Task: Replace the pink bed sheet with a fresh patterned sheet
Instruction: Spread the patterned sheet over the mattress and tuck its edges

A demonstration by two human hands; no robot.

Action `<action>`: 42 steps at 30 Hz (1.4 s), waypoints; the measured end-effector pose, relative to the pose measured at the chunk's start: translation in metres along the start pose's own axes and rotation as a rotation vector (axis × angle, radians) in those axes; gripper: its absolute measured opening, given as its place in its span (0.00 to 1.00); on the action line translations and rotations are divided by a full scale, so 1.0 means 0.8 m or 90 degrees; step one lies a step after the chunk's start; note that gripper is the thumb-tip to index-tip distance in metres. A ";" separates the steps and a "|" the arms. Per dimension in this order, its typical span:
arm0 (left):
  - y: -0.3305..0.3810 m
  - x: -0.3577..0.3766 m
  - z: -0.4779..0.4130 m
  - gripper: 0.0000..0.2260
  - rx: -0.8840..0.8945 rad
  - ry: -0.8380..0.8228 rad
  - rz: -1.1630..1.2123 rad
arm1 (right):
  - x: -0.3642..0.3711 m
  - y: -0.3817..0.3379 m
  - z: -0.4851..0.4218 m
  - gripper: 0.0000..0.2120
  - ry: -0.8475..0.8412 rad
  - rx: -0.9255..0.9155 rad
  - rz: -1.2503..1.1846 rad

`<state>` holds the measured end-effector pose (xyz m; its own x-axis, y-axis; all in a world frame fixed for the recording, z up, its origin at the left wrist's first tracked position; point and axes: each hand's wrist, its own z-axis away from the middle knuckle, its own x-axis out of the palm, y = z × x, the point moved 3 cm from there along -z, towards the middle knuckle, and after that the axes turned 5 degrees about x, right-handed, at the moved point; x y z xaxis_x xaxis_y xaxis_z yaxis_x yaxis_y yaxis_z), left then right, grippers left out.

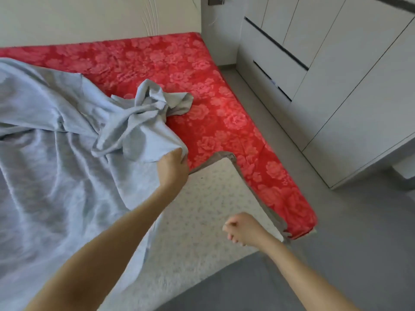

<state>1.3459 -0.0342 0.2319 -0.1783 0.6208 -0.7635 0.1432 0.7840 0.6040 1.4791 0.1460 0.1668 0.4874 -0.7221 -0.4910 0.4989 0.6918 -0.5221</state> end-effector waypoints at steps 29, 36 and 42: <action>0.113 0.404 -0.024 0.13 -0.907 0.164 0.651 | -0.506 0.233 -0.158 0.11 0.008 -0.048 0.050; 0.128 0.426 -0.034 0.16 -0.964 0.394 0.769 | -0.572 0.198 -0.241 0.10 -0.074 -0.114 0.061; 0.156 0.442 -0.029 0.08 -1.022 0.574 0.774 | -0.610 0.180 -0.310 0.10 -0.147 -0.171 0.098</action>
<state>1.2780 0.2834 0.0428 -0.9911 0.1326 0.0122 -0.1036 -0.8256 0.5546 1.1352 0.5956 0.1584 0.7058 -0.5680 -0.4234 0.2175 0.7425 -0.6335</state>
